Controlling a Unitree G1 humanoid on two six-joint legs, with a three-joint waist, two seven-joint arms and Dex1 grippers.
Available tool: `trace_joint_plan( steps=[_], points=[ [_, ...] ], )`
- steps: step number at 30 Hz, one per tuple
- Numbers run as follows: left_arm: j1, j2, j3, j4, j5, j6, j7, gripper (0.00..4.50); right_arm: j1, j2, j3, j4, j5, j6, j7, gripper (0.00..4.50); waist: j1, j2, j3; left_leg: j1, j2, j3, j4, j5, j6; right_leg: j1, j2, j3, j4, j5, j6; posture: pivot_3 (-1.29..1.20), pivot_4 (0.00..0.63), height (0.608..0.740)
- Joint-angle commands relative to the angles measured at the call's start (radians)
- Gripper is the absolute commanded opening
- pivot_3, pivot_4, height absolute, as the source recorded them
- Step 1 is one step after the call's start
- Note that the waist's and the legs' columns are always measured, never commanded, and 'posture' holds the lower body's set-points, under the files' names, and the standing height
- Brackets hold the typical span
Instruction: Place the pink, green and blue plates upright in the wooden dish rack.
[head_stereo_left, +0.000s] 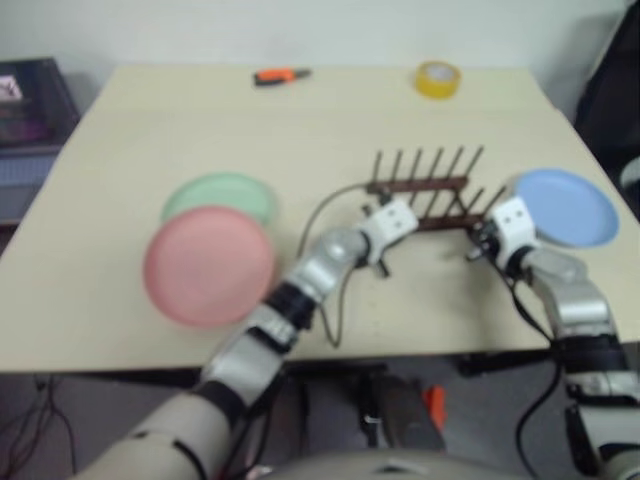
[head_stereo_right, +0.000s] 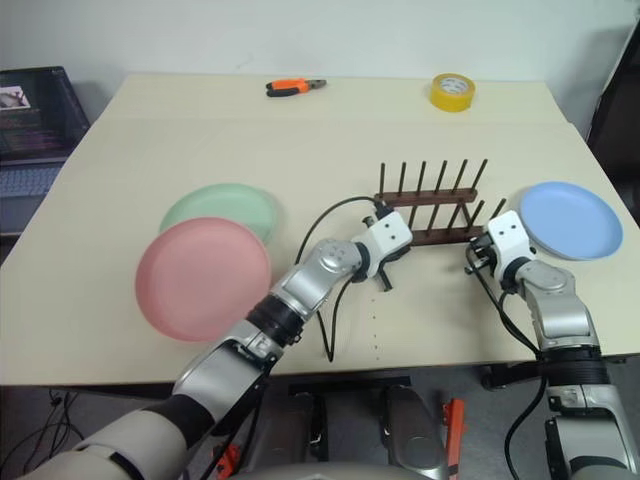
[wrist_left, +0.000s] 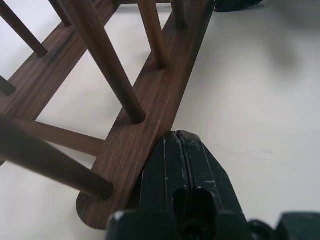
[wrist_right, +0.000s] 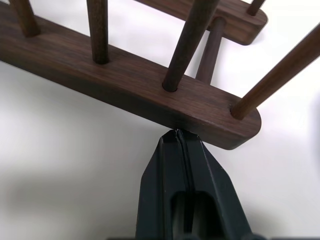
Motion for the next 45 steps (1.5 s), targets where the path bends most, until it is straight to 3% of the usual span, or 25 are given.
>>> trace_joint_plan(
  steps=[1,4,7,9,11,13,16,23,27,28,32,36,40,45],
  points=[
    [-0.008,0.003,0.019,0.022,0.032,-0.001,0.025,0.02,-0.040,0.006,-0.007,0.033,-0.016,-0.039,-0.018,0.01,0.000,0.000,0.000,0.000,0.000,0.000,0.000,0.000,0.000,0.000,0.000,0.000,0.000,0.000,0.000,0.00,0.150,0.740],
    [-0.001,0.019,0.026,-0.016,0.037,0.024,0.024,0.02,-0.026,-0.011,-0.001,-0.022,0.005,0.004,0.041,0.01,0.001,0.000,0.000,0.000,0.000,0.000,0.000,0.000,0.000,0.000,0.000,0.000,0.000,0.000,0.000,0.00,0.150,0.740],
    [0.035,0.067,0.030,-0.171,0.021,0.116,-0.040,0.02,0.020,-0.062,0.004,-0.148,0.043,0.093,0.135,0.01,0.000,0.000,0.000,-0.001,-0.001,0.000,-0.001,0.000,0.000,-0.001,0.000,0.000,0.000,0.000,0.000,0.00,0.150,0.740],
    [0.090,0.136,0.043,-0.394,-0.033,0.223,-0.137,0.02,0.062,-0.157,0.008,-0.286,0.097,0.213,0.243,0.01,0.001,0.002,0.001,-0.001,0.000,-0.001,-0.003,-0.001,-0.001,-0.001,0.001,0.001,0.000,0.002,0.003,0.00,0.150,0.740],
    [0.134,0.200,0.085,-0.615,-0.095,0.345,-0.199,0.38,0.082,-0.256,-0.010,-0.402,0.152,0.317,0.330,0.00,0.001,0.005,0.002,-0.003,-0.001,0.000,-0.005,-0.001,-0.002,-0.004,0.001,0.002,0.001,0.001,0.002,0.00,0.150,0.740],
    [0.149,0.249,0.142,-0.758,-0.157,0.462,-0.233,0.96,0.069,-0.315,-0.036,-0.454,0.189,0.371,0.364,0.00,0.002,0.006,0.003,-0.004,0.000,-0.001,-0.006,-0.002,-0.004,-0.006,0.001,0.001,0.001,0.000,0.000,0.00,0.150,0.740],
    [0.137,0.316,0.228,-0.896,-0.236,0.607,-0.262,1.95,0.030,-0.378,-0.054,-0.485,0.236,0.429,0.407,0.56,0.004,0.006,0.003,-0.005,0.000,-0.003,-0.005,-0.002,-0.004,-0.006,0.001,-0.001,0.001,0.000,0.000,0.00,0.150,0.740],
    [0.100,0.481,0.357,-0.999,-0.357,0.736,-0.301,4.47,-0.031,-0.483,-0.027,-0.451,0.242,0.431,0.488,2.96,0.004,0.005,0.003,-0.003,-0.001,-0.003,-0.004,-0.003,-0.004,-0.003,0.001,-0.001,-0.001,-0.004,-0.006,0.00,0.150,0.740],
    [0.124,0.568,0.405,-0.990,-0.391,0.715,-0.314,4.50,-0.055,-0.512,-0.021,-0.371,0.207,0.388,0.489,4.34,0.006,0.005,0.004,-0.003,-0.001,-0.003,-0.004,-0.003,-0.004,-0.003,0.001,-0.001,-0.001,-0.004,-0.006,0.00,0.150,0.740],
    [0.136,0.599,0.407,-0.986,-0.385,0.696,-0.316,4.50,-0.059,-0.519,-0.019,-0.346,0.192,0.372,0.484,4.47,0.007,0.005,0.004,-0.004,-0.001,-0.003,-0.004,-0.003,-0.004,-0.003,0.001,-0.001,-0.001,-0.004,-0.006,0.00,0.150,0.740],
    [0.161,0.662,0.461,-0.955,-0.398,0.630,-0.309,4.50,-0.091,-0.527,0.005,-0.201,0.087,0.286,0.401,4.47,0.007,0.005,0.004,-0.004,-0.001,-0.002,-0.005,-0.003,-0.004,-0.004,0.001,0.000,-0.001,-0.004,-0.006,0.00,0.150,0.740],
    [0.192,0.718,0.491,-0.958,-0.427,0.574,-0.344,4.50,-0.110,-0.500,0.003,-0.138,0.079,0.252,0.397,4.47,0.007,0.004,0.004,-0.004,-0.001,-0.001,-0.004,-0.003,-0.004,-0.004,0.000,0.000,-0.001,-0.004,-0.006,0.00,0.150,0.740],
    [0.214,0.810,0.571,-0.935,-0.446,0.548,-0.372,4.50,-0.108,-0.481,-0.043,-0.217,0.163,0.272,0.451,4.47,0.004,0.005,0.004,-0.004,0.000,-0.001,-0.005,-0.003,-0.004,-0.005,0.001,0.000,-0.001,-0.003,-0.005,0.00,0.150,0.740],
    [0.304,1.008,0.739,-0.820,-0.434,0.485,-0.423,4.50,-0.119,-0.465,-0.076,-0.363,0.304,0.366,0.523,4.47,-0.001,0.005,0.005,-0.004,0.003,-0.001,-0.006,-0.003,-0.004,-0.007,0.001,0.000,0.000,-0.002,-0.004,0.00,0.150,0.740]
  ],
)
